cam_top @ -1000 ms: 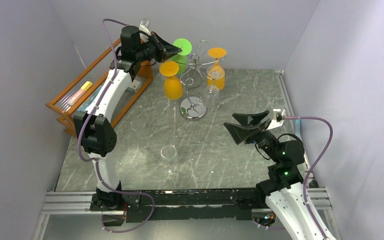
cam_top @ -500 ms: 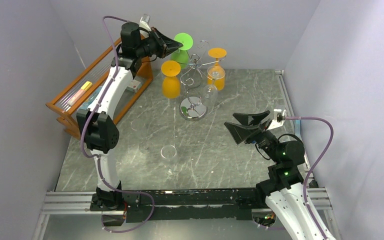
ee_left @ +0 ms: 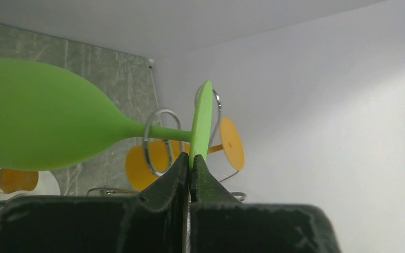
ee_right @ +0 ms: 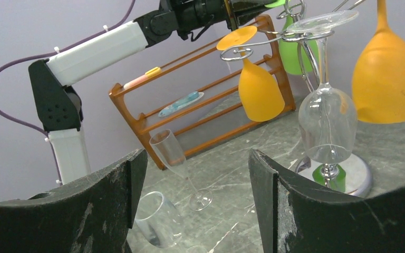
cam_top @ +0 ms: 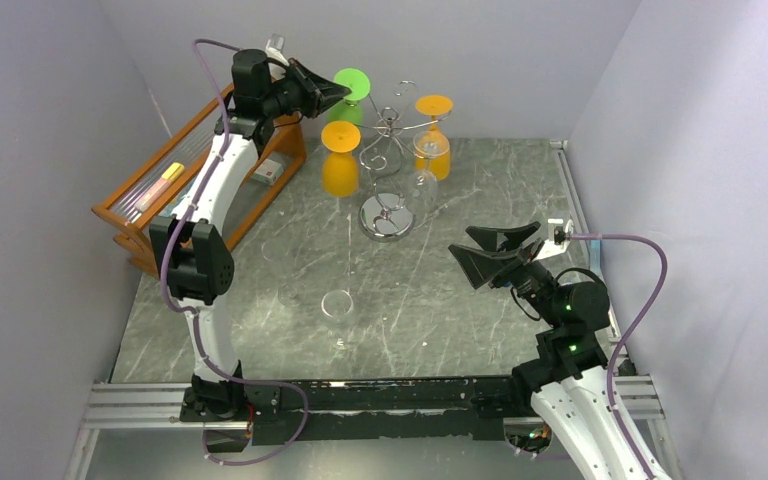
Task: Place the wine glass upside down on the wine glass rack
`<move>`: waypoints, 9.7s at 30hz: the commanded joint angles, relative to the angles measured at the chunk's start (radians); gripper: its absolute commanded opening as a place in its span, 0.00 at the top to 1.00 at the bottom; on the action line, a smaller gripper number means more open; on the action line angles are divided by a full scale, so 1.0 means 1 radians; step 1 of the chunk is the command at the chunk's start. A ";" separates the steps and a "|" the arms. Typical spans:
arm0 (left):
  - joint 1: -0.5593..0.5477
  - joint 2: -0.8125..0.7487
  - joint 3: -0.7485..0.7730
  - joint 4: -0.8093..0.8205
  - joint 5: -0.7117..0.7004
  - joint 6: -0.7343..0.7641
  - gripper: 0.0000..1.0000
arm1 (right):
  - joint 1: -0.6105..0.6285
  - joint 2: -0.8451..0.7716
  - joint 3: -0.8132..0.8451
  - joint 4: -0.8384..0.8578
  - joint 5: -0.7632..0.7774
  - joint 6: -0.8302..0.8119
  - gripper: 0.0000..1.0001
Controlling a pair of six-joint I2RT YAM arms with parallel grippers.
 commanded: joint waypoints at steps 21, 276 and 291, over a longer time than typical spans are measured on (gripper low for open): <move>0.061 -0.137 -0.126 -0.063 -0.019 0.146 0.68 | 0.005 -0.020 0.009 -0.007 0.011 0.018 0.26; -1.071 -1.151 -0.809 -0.476 -1.659 0.732 0.04 | 0.375 1.073 0.551 0.288 0.403 -0.226 1.00; -1.071 -1.148 -0.819 -0.472 -1.651 0.731 0.04 | 0.375 1.043 0.524 0.317 0.221 -0.277 1.00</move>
